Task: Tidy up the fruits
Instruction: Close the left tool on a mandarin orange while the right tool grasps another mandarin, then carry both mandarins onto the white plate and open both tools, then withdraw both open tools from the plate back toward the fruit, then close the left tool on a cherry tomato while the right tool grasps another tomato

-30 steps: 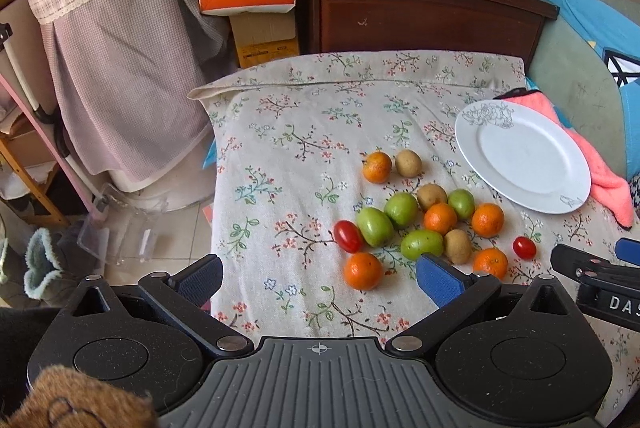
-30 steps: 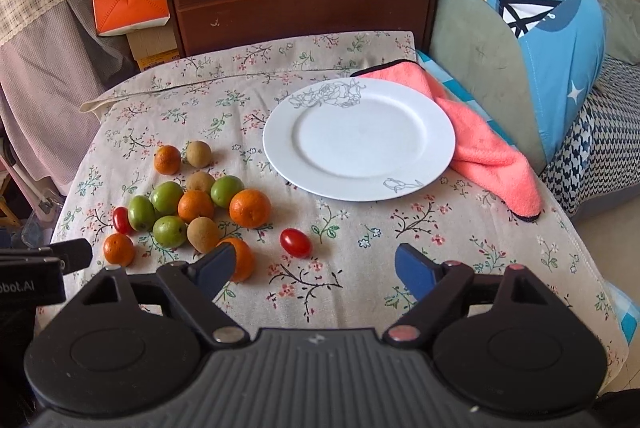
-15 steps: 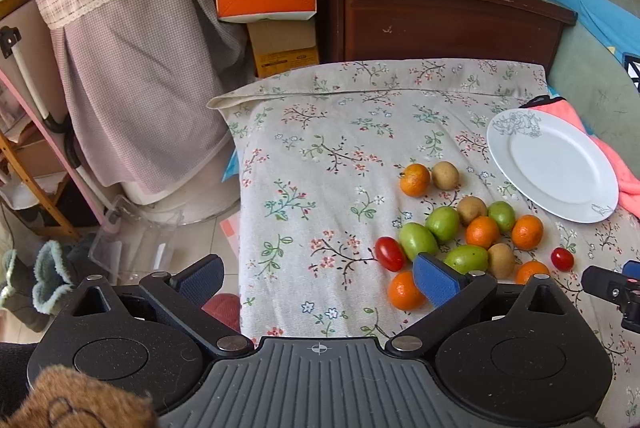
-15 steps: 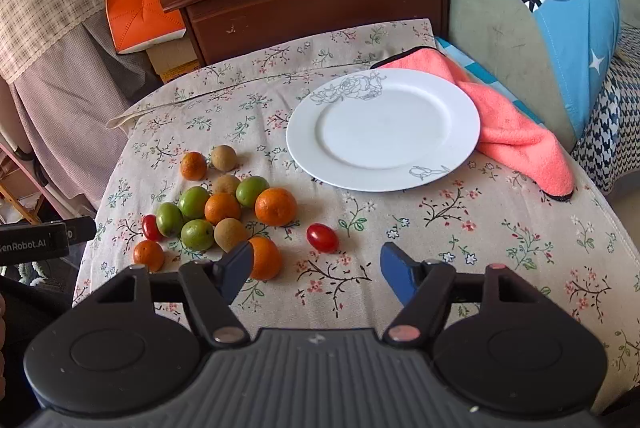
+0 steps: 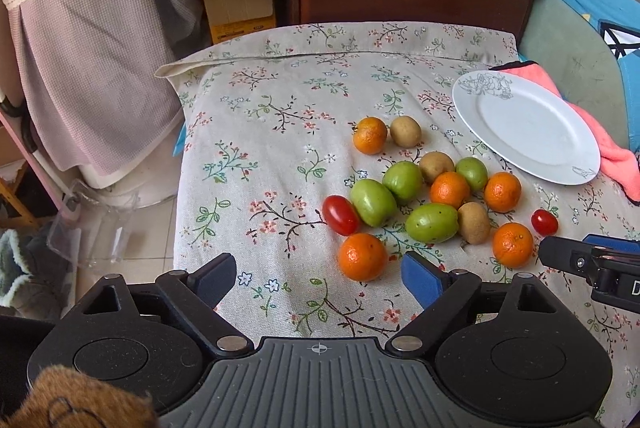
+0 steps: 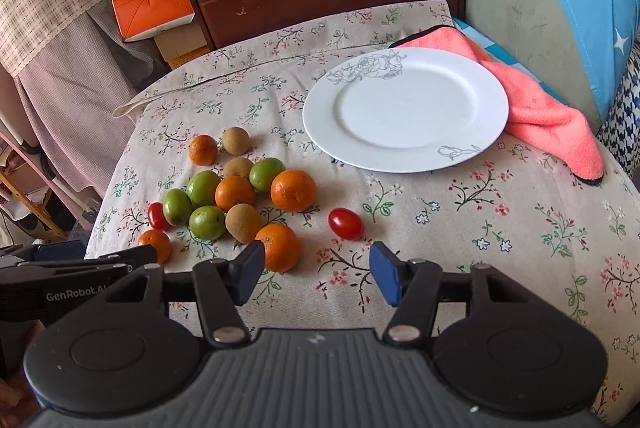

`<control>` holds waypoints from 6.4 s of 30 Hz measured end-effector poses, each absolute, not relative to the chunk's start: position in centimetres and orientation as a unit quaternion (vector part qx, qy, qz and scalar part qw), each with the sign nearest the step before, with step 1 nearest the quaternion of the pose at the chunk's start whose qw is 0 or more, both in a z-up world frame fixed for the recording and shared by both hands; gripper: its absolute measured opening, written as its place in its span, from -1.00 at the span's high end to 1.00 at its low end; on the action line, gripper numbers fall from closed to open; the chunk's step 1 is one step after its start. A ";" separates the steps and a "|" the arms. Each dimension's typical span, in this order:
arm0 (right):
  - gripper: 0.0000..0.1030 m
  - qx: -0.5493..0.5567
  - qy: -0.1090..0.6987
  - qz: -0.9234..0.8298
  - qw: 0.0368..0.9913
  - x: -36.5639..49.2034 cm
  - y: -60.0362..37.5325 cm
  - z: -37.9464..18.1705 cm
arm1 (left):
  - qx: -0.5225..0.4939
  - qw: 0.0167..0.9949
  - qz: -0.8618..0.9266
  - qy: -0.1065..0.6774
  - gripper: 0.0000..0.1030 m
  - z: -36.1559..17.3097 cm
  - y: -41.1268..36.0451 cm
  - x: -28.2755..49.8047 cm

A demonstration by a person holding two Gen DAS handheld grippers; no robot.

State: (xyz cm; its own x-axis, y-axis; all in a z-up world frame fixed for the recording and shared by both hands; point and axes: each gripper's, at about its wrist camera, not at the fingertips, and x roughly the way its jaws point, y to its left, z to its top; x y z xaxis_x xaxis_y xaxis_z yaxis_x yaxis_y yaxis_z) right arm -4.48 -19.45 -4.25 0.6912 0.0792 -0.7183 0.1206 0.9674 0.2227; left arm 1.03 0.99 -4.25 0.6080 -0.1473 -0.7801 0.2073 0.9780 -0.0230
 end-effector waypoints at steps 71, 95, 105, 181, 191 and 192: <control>0.43 0.213 0.408 -0.060 0.885 3.5 -30.2 -3.3 | 0.012 0.879 -0.280 0.386 0.50 -3.4 -11.5 9.4; 0.35 0.277 0.389 -0.092 0.874 4.7 -31.9 -3.5 | 0.008 0.892 -0.279 0.355 -0.24 -2.4 -12.7 9.7; 0.27 0.234 0.370 -0.047 0.898 3.8 -30.2 -1.9 | 0.034 0.911 -0.236 0.337 -0.52 0.3 -9.3 8.5; 0.42 0.131 0.447 0.049 0.884 -0.6 -23.7 -5.6 | 0.118 0.884 -0.245 0.380 0.54 -6.6 0.5 3.4; 0.39 0.137 0.439 0.043 0.887 -0.4 -23.8 -5.6 | 0.119 0.884 -0.239 0.384 0.54 -6.6 0.3 3.0; 0.39 0.132 0.438 0.040 0.888 -0.4 -23.7 -5.6 | 0.117 0.884 -0.239 0.384 0.54 -6.5 0.3 3.0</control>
State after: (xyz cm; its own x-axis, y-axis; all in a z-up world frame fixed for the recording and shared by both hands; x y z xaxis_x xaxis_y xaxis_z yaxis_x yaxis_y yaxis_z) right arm -0.39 -23.68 -5.64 0.6134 0.1866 -0.7674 0.0443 0.9620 0.2694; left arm 3.02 0.33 -6.54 0.5913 -0.3321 -0.7349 0.5120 0.8587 0.0239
